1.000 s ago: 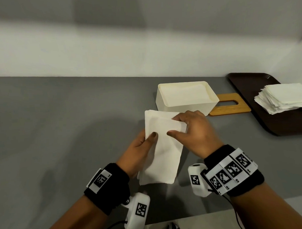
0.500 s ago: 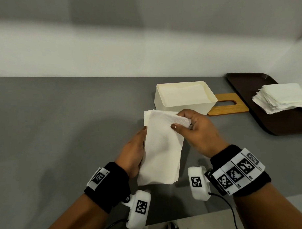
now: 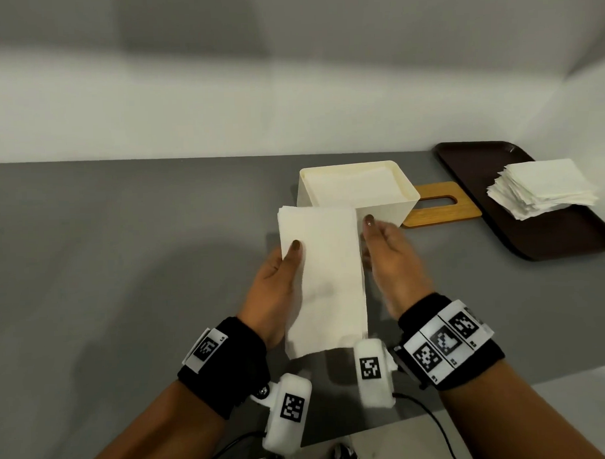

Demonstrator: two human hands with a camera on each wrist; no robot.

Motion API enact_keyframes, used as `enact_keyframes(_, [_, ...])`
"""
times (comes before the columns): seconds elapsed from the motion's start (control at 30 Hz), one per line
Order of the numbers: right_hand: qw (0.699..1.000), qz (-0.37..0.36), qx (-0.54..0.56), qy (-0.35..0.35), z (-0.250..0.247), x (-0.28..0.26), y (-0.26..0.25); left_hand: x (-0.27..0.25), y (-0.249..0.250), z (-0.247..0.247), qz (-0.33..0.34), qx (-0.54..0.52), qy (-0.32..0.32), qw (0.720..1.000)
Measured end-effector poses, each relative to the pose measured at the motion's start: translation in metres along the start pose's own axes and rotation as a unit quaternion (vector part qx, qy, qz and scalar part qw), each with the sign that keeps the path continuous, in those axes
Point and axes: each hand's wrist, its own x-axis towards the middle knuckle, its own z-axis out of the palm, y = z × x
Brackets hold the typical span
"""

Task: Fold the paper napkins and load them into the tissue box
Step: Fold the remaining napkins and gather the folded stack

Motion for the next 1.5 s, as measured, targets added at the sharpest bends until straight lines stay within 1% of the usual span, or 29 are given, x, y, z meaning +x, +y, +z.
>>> enact_keyframes(0.03, [0.996,0.064,0.059,-0.036,0.002,-0.004,0.005,0.001,0.001,0.002,0.002,-0.01,0.006,1.0])
enact_keyframes(0.07, [0.988,0.111,0.091,-0.063,0.005,-0.007,0.011,0.003,0.001,0.003,0.007,-0.014,0.014,1.0])
enact_keyframes(0.13, [0.981,0.137,0.093,-0.098,0.011,-0.01,0.021,0.006,0.001,0.009,0.025,-0.005,0.023,0.999])
enact_keyframes(0.2, [0.983,0.129,0.093,-0.097,0.014,-0.012,0.021,0.01,-0.001,0.016,0.047,0.012,0.02,0.999])
enact_keyframes(0.27, [0.986,0.104,0.09,-0.097,0.007,-0.011,0.015,0.015,-0.002,0.02,0.062,0.014,0.017,0.998])
enact_keyframes(0.3, [0.986,0.088,0.086,-0.109,0.001,-0.01,0.016,0.018,-0.001,0.022,0.066,0.008,0.017,0.998])
enact_keyframes(0.37, [0.983,0.072,0.063,-0.155,-0.015,-0.01,0.019,0.026,0.001,0.026,0.069,-0.004,0.021,0.997])
enact_keyframes(0.43, [0.975,0.078,0.041,-0.205,-0.033,-0.01,0.028,0.034,0.003,0.032,0.07,-0.004,0.026,0.997])
enact_keyframes(0.47, [0.972,0.083,0.033,-0.218,-0.04,-0.009,0.033,0.039,0.005,0.035,0.073,0.003,0.028,0.997])
enact_keyframes(0.5, [0.971,0.088,0.026,-0.22,-0.047,-0.005,0.037,0.044,0.007,0.039,0.078,0.015,0.028,0.996])
enact_keyframes(0.57, [0.976,0.103,0.026,-0.192,-0.062,0.006,0.042,0.054,0.012,0.045,0.09,0.036,0.025,0.995])
enact_keyframes(0.7, [0.982,0.109,0.088,-0.129,-0.102,0.044,0.044,0.081,0.02,0.056,0.095,0.077,0.063,0.99])
enact_keyframes(0.77, [0.979,0.1,0.135,-0.115,-0.121,0.067,0.042,0.094,0.021,0.061,0.086,0.099,0.087,0.988])
enact_keyframes(0.87, [0.97,0.096,0.183,-0.131,-0.152,0.11,0.036,0.117,0.016,0.081,0.081,0.122,0.117,0.982])
enact_keyframes(1.03, [0.967,0.086,0.18,-0.16,-0.18,0.171,0.023,0.153,0.003,0.118,0.109,0.088,0.201,0.97])
enact_keyframes(1.13, [0.971,0.067,0.162,-0.161,-0.187,0.2,0.016,0.169,0.001,0.13,0.117,0.097,0.243,0.958])
enact_keyframes(1.23, [0.973,0.053,0.143,-0.171,-0.19,0.225,0.01,0.176,0.004,0.13,0.116,0.149,0.274,0.943])
enact_keyframes(1.27, [0.973,0.051,0.141,-0.175,-0.19,0.232,0.007,0.176,0.007,0.127,0.121,0.174,0.29,0.933])
enact_keyframes(1.3, [0.974,0.048,0.14,-0.173,-0.191,0.238,0.005,0.175,0.009,0.124,0.131,0.207,0.309,0.919])
enact_keyframes(1.37, [0.974,0.04,0.139,-0.173,-0.19,0.248,0.002,0.171,0.014,0.114,0.145,0.304,0.353,0.873])
enact_keyframes(1.4, [0.975,0.037,0.135,-0.174,-0.19,0.252,0.002,0.169,0.015,0.109,0.138,0.355,0.372,0.847])
enact_keyframes(1.43, [0.975,0.035,0.128,-0.178,-0.188,0.256,0.003,0.167,0.016,0.103,0.125,0.39,0.383,0.828])
enact_keyframes(1.5, [0.976,0.041,0.096,-0.189,-0.181,0.261,0.007,0.163,0.014,0.096,0.093,0.425,0.381,0.816])
